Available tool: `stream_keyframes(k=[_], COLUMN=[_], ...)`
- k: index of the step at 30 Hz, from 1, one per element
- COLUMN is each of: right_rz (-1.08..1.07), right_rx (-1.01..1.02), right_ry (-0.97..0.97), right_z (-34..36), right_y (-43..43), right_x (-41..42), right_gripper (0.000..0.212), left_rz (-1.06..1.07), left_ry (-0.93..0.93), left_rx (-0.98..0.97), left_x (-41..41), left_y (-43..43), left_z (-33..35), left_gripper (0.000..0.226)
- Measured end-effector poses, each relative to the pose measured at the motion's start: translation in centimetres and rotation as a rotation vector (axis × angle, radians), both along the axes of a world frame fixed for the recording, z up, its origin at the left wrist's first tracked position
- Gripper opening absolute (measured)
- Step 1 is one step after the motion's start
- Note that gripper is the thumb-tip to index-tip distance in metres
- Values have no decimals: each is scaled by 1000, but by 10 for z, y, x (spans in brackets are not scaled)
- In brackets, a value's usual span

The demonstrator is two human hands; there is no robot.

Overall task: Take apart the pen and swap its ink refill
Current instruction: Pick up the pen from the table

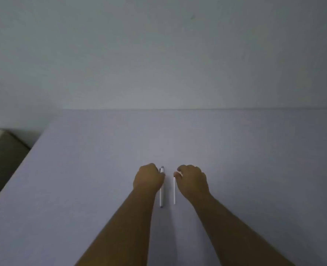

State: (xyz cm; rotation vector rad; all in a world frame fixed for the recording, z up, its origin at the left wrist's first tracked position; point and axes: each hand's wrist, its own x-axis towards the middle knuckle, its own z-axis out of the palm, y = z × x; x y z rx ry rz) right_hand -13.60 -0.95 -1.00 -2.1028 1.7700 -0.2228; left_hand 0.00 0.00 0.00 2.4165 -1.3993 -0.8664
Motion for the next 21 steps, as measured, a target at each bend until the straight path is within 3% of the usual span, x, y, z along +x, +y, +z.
stream_keyframes(k=[4, 10, 14, 17, 21], right_rz=[-18, -40, -105, -269, -380], right_rx=[24, 40, 143, 272, 303], right_ry=[-4, -79, -210, -371, -525], right_z=[-27, -42, -35, -28, -22], right_y=[-3, -9, -13, -19, -29], right_x=[1, 7, 18, 26, 30], right_gripper=[31, 26, 28, 35, 33], left_rz=[82, 140, 122, 57, 1], left_ry=[91, 128, 171, 188, 227], left_rx=[86, 105, 12, -81, -131], left_x=[-5, -10, -10, -16, -20], left_y=[5, 3, 6, 11, 9], left_z=[-34, -52, -49, -44, -36], left_gripper=[39, 21, 19, 21, 21])
